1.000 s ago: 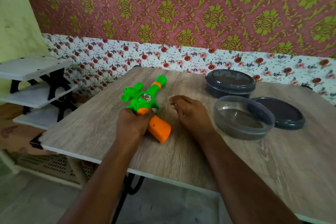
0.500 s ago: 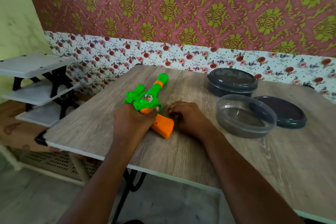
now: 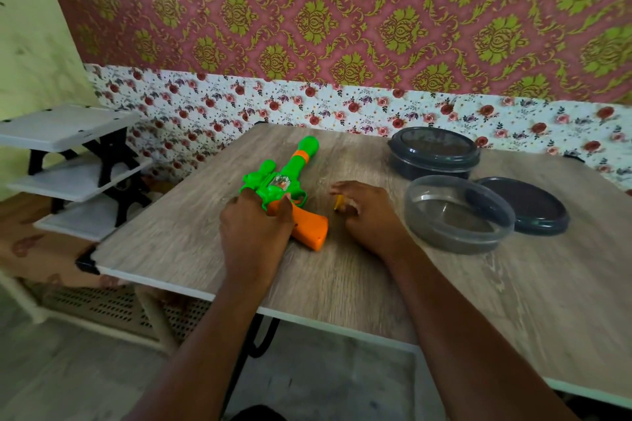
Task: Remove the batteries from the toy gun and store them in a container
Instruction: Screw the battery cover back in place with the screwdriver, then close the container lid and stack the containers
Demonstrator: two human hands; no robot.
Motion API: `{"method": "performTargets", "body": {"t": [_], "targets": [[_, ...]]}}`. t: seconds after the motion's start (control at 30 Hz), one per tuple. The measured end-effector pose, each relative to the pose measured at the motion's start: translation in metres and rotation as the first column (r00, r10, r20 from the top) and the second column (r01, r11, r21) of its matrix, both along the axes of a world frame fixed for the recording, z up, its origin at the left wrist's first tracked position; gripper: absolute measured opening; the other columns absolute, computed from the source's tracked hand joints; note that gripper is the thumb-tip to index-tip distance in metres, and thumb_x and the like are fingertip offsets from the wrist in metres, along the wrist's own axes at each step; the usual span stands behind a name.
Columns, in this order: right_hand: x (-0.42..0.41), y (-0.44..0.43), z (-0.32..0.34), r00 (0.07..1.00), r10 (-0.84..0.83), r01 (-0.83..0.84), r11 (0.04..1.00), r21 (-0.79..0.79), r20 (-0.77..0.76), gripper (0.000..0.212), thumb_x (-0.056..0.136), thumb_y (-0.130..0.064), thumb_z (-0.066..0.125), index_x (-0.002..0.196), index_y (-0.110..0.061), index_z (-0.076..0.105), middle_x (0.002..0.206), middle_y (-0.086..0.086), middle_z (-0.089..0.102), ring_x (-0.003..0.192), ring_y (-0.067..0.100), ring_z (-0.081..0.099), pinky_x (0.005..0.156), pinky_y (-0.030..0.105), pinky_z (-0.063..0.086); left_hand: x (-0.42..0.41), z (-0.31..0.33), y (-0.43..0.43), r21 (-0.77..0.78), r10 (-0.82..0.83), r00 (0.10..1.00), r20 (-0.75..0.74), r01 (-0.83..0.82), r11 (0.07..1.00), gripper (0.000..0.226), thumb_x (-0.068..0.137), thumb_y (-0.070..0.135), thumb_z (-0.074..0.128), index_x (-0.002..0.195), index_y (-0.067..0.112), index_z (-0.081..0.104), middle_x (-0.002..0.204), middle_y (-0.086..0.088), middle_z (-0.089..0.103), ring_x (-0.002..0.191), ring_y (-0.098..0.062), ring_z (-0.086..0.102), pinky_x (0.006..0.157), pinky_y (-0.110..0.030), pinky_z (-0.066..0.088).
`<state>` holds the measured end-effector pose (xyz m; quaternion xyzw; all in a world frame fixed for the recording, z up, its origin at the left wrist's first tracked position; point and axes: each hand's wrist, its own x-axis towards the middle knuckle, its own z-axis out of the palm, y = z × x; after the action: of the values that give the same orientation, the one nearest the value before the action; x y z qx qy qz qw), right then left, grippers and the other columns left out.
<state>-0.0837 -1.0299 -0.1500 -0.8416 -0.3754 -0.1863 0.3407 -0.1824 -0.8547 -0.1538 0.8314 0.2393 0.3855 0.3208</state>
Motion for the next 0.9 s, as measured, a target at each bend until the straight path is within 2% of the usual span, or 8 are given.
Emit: {"method": "performTargets", "body": {"t": [0.13,0.27,0.4,0.53,0.6,0.7,0.77,0.9], "targets": [[-0.016,-0.014,0.007,0.990,-0.130,0.124,0.986,0.112,0.048,0.044,0.077,0.010,0.070,0.117,-0.006,0.075,0.121,0.011,0.075,0.114,0.022,0.068,0.101,-0.003,0.029,-0.002,0.005,-0.013,0.106,-0.148,0.983,0.108,0.136,0.985,0.030,0.091,0.019,0.074,0.115,0.002,0.069,0.112,-0.020,0.069,0.094,-0.037,0.068,0.083,-0.043,0.056],[-0.031,-0.023,0.012,0.984,-0.155,0.138,0.975,0.175,0.088,0.041,0.078,0.012,0.066,0.114,-0.005,0.076,0.118,0.011,0.075,0.110,0.023,0.071,0.105,0.031,0.052,0.001,0.008,-0.038,0.154,-0.277,0.945,0.174,0.252,0.955,0.020,0.095,0.009,0.068,0.114,0.003,0.070,0.109,-0.015,0.070,0.093,-0.030,0.069,0.082,-0.045,0.058],[-0.061,-0.042,0.020,0.952,-0.249,0.187,0.932,0.310,0.178,0.028,0.086,0.003,0.068,0.112,-0.006,0.076,0.115,0.008,0.076,0.106,0.018,0.071,0.100,0.027,0.055,0.012,0.012,-0.074,0.172,-0.450,0.883,0.132,0.427,0.888,0.017,0.095,0.005,0.066,0.111,0.006,0.071,0.103,-0.013,0.072,0.086,-0.023,0.068,0.077,-0.043,0.057],[-0.075,-0.091,0.023,0.860,-0.423,0.314,0.879,0.359,0.284,0.022,0.091,-0.012,0.067,0.107,0.000,0.074,0.104,0.016,0.077,0.094,0.030,0.074,0.091,0.040,0.060,0.028,0.011,-0.115,0.195,-0.601,0.799,-0.028,0.594,0.780,0.033,0.103,0.034,0.062,0.132,0.017,0.065,0.115,-0.008,0.071,0.092,-0.017,0.067,0.083,-0.031,0.048],[-0.066,-0.126,0.026,0.833,-0.495,0.379,0.836,0.396,0.248,0.030,0.091,-0.018,0.058,0.106,0.002,0.075,0.106,0.018,0.075,0.097,0.031,0.072,0.092,0.041,0.059,0.035,0.012,-0.134,0.174,-0.633,0.768,-0.096,0.639,0.749,0.041,0.105,0.046,0.056,0.139,0.023,0.061,0.130,-0.006,0.068,0.114,-0.022,0.065,0.090,-0.022,0.036],[-0.053,-0.170,0.030,0.760,-0.636,0.546,0.736,0.400,0.132,0.027,0.083,0.005,0.061,0.105,-0.001,0.075,0.109,0.017,0.070,0.103,0.035,0.066,0.091,0.035,0.053,0.045,0.006,-0.153,0.087,-0.660,0.730,-0.175,0.679,0.729,0.057,0.098,0.070,0.048,0.137,0.030,0.061,0.140,-0.005,0.064,0.133,-0.028,0.054,0.109,-0.039,0.044],[-0.042,-0.192,0.030,0.706,-0.707,0.677,0.656,0.332,-0.040,0.033,0.081,0.010,0.063,0.108,-0.004,0.075,0.115,0.020,0.067,0.107,0.039,0.062,0.092,0.030,0.044,0.047,-0.001,-0.160,0.055,-0.650,0.737,-0.184,0.668,0.742,0.071,0.088,0.084,0.042,0.132,0.032,0.061,0.137,-0.004,0.063,0.130,-0.028,0.055,0.108,-0.046,0.048],[0.000,-0.232,0.019,0.595,-0.757,0.777,0.627,-0.045,-0.271,0.046,0.077,-0.035,0.057,0.120,-0.023,0.069,0.132,0.011,0.062,0.120,0.036,0.058,0.107,0.047,0.049,0.042,-0.006,-0.161,0.024,-0.663,0.729,-0.168,0.676,0.737,0.082,0.078,0.086,0.048,0.135,0.028,0.058,0.139,0.000,0.059,0.129,-0.025,0.054,0.101,-0.050,0.054]]}}
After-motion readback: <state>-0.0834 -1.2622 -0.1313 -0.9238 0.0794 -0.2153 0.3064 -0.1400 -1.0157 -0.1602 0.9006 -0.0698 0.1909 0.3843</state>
